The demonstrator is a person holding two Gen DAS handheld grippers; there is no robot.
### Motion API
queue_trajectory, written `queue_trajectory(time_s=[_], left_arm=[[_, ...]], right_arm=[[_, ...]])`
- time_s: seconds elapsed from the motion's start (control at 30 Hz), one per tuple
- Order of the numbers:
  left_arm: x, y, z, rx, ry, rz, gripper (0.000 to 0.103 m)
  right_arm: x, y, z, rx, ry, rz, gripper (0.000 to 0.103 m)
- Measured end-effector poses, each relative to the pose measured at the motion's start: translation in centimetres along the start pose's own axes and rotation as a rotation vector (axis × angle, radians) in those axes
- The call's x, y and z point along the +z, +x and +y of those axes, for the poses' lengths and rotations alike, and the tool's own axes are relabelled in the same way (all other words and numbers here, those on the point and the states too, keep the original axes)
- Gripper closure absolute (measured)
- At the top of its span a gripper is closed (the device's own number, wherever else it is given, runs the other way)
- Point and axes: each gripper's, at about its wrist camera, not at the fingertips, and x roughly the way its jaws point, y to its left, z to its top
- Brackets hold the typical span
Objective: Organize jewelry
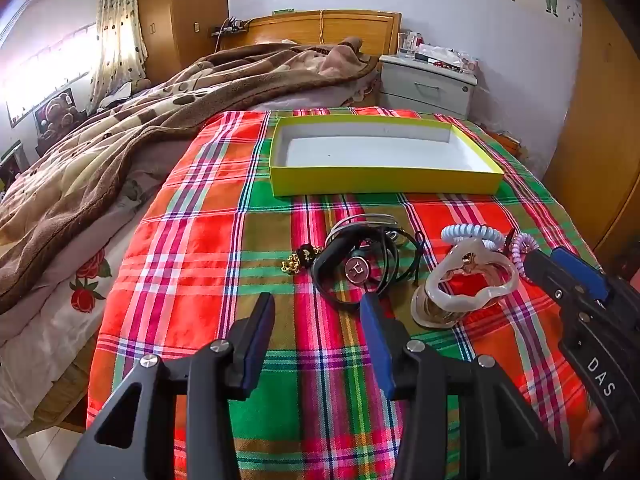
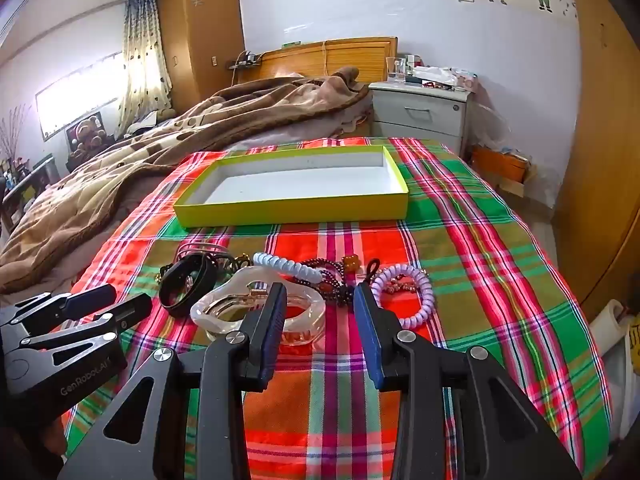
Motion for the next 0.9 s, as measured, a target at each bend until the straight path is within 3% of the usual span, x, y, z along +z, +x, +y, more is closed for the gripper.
queue_trajectory(time_s=[0.9], left_arm=[[0.0, -0.6, 0.9, 0.0, -0.046, -0.002, 0.057]], right_arm=[[-0.4, -0.4, 0.3, 0.002, -0.005, -0.001, 0.067]])
